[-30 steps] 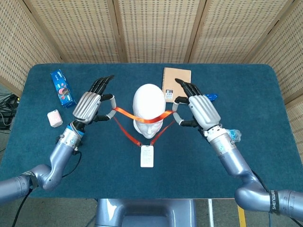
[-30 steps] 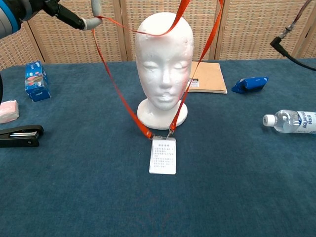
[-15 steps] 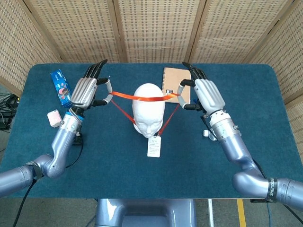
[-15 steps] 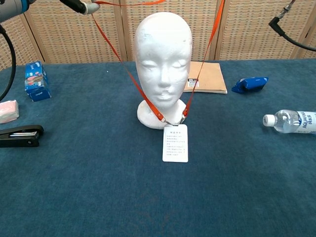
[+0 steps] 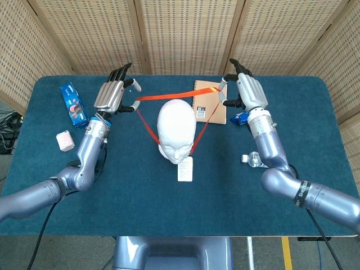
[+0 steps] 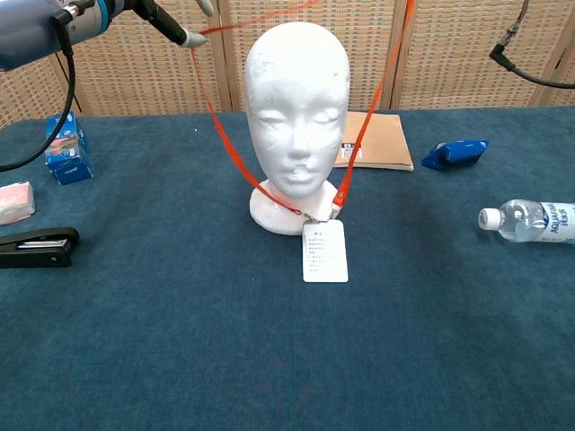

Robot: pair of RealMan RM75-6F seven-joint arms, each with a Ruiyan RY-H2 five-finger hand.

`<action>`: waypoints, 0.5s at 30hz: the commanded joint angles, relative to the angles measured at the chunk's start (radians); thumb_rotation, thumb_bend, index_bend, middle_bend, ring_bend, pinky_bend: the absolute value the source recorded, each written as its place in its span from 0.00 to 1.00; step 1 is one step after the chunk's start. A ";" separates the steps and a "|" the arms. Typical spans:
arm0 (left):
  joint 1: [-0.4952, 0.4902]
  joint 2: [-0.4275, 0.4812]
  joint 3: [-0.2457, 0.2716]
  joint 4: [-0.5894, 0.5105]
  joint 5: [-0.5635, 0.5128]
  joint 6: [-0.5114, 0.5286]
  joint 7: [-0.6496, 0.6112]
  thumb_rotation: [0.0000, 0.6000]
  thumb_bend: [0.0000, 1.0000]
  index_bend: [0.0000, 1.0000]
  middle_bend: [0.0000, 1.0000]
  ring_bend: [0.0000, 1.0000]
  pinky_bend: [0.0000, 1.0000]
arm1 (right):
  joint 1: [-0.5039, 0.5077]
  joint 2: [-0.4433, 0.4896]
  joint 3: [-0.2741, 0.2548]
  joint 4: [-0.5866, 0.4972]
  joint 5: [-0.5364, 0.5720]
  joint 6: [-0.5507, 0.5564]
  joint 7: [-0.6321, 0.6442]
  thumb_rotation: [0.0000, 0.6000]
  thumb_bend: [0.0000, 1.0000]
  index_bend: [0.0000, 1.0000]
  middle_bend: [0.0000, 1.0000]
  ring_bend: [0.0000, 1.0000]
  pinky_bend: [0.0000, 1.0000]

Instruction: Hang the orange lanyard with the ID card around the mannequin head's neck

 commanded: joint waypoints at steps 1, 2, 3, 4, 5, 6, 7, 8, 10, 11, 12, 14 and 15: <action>-0.021 -0.034 -0.018 0.055 0.000 -0.007 -0.048 1.00 0.01 0.00 0.00 0.00 0.00 | 0.019 -0.042 -0.019 0.078 -0.022 -0.024 0.002 1.00 0.10 0.13 0.00 0.00 0.00; -0.022 -0.043 -0.020 0.071 0.016 0.002 -0.067 1.00 0.00 0.00 0.00 0.00 0.00 | 0.020 -0.049 -0.025 0.099 -0.036 -0.021 -0.001 1.00 0.08 0.12 0.00 0.00 0.00; -0.023 -0.050 -0.020 0.085 0.032 0.008 -0.086 1.00 0.00 0.00 0.00 0.00 0.00 | 0.020 -0.056 -0.030 0.113 -0.048 -0.018 -0.001 1.00 0.08 0.12 0.00 0.00 0.00; -0.023 -0.055 -0.019 0.099 0.048 0.014 -0.103 1.00 0.00 0.00 0.00 0.00 0.00 | 0.018 -0.060 -0.033 0.124 -0.059 -0.014 -0.001 1.00 0.07 0.12 0.00 0.00 0.00; -0.023 -0.059 -0.019 0.110 0.062 0.020 -0.118 1.00 0.00 0.00 0.00 0.00 0.00 | 0.017 -0.063 -0.036 0.132 -0.069 -0.010 -0.001 1.00 0.07 0.12 0.00 0.00 0.00; -0.022 -0.060 -0.018 0.116 0.078 0.023 -0.138 1.00 0.00 0.00 0.00 0.00 0.00 | 0.013 -0.065 -0.037 0.137 -0.081 -0.002 0.000 1.00 0.08 0.12 0.00 0.00 0.00; -0.019 -0.059 -0.017 0.117 0.090 0.028 -0.150 1.00 0.00 0.00 0.00 0.00 0.00 | 0.010 -0.064 -0.037 0.136 -0.089 0.004 0.002 1.00 0.08 0.12 0.00 0.00 0.00; -0.015 -0.056 -0.017 0.114 0.100 0.036 -0.161 1.00 0.00 0.00 0.00 0.00 0.00 | 0.006 -0.062 -0.037 0.132 -0.098 0.012 0.003 1.00 0.08 0.12 0.00 0.00 0.00; -0.006 -0.045 -0.016 0.101 0.118 0.054 -0.174 1.00 0.00 0.00 0.00 0.00 0.00 | -0.004 -0.051 -0.040 0.118 -0.117 0.030 -0.001 1.00 0.08 0.12 0.00 0.00 0.00; 0.001 -0.036 -0.015 0.089 0.129 0.066 -0.179 1.00 0.00 0.00 0.00 0.00 0.00 | -0.011 -0.043 -0.042 0.106 -0.130 0.042 -0.003 1.00 0.08 0.12 0.00 0.00 0.00; 0.011 -0.025 -0.012 0.073 0.142 0.080 -0.182 1.00 0.00 0.00 0.00 0.00 0.00 | -0.020 -0.033 -0.045 0.091 -0.143 0.057 -0.005 1.00 0.09 0.12 0.00 0.00 0.00; 0.050 0.020 0.006 0.009 0.186 0.133 -0.182 1.00 0.00 0.00 0.00 0.00 0.00 | -0.058 0.005 -0.055 0.030 -0.186 0.106 -0.009 1.00 0.14 0.12 0.09 0.02 0.00; 0.064 0.035 0.013 -0.014 0.199 0.149 -0.179 1.00 0.00 0.00 0.00 0.00 0.00 | -0.071 0.017 -0.059 0.009 -0.200 0.121 -0.008 1.00 0.19 0.12 0.19 0.09 0.02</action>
